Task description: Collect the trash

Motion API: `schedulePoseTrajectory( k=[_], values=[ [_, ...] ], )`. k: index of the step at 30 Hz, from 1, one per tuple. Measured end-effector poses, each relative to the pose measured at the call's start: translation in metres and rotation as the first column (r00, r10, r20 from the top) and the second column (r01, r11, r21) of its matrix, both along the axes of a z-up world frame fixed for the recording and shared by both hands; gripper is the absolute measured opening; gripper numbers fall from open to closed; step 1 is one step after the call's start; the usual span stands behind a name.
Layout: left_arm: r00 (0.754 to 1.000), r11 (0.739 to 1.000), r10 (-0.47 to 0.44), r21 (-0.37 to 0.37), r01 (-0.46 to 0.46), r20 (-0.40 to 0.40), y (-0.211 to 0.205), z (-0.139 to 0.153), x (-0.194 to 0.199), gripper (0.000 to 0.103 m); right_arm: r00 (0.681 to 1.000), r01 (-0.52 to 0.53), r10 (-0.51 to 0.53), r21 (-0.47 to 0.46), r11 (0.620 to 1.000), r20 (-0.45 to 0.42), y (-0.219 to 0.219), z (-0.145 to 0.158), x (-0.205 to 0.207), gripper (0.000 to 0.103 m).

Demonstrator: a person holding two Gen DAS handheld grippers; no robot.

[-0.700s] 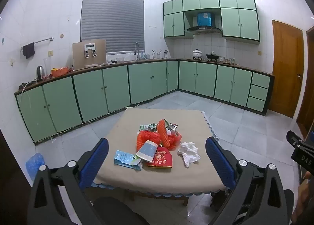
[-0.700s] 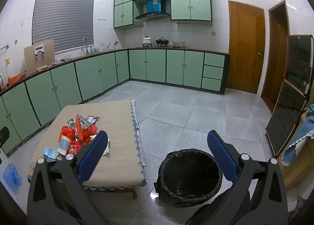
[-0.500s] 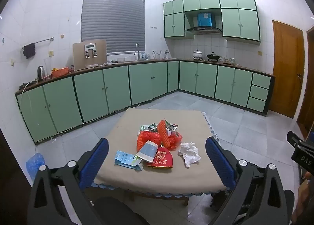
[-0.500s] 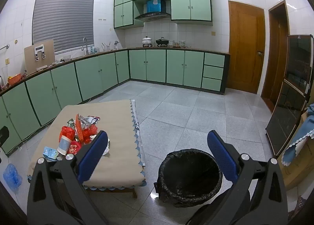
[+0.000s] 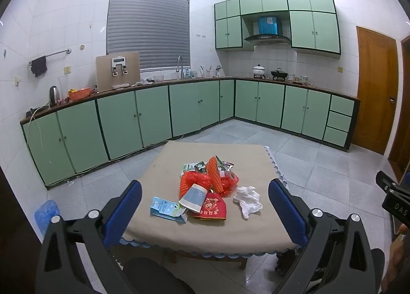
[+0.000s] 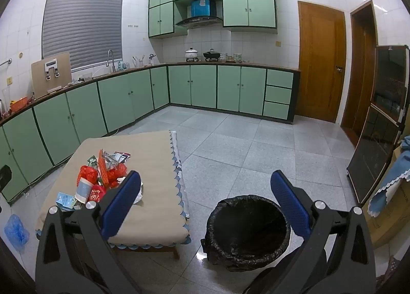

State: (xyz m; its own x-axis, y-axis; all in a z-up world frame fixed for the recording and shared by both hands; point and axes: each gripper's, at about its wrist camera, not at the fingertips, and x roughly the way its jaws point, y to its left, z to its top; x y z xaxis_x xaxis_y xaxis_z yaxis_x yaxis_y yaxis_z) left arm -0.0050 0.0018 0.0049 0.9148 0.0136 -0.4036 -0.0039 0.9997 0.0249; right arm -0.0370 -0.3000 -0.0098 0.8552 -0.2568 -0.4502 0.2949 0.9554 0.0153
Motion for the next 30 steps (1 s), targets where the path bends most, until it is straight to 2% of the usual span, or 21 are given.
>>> schedulePoseTrajectory(
  k=[30],
  values=[
    [1.0, 1.0, 0.009, 0.001, -0.009, 0.003, 0.0033, -0.0021, 0.0053, 0.097, 1.0, 0.001, -0.001, -0.004, 1.0, 0.004, 0.0018, 0.0014, 0.0039, 0.098]
  ],
)
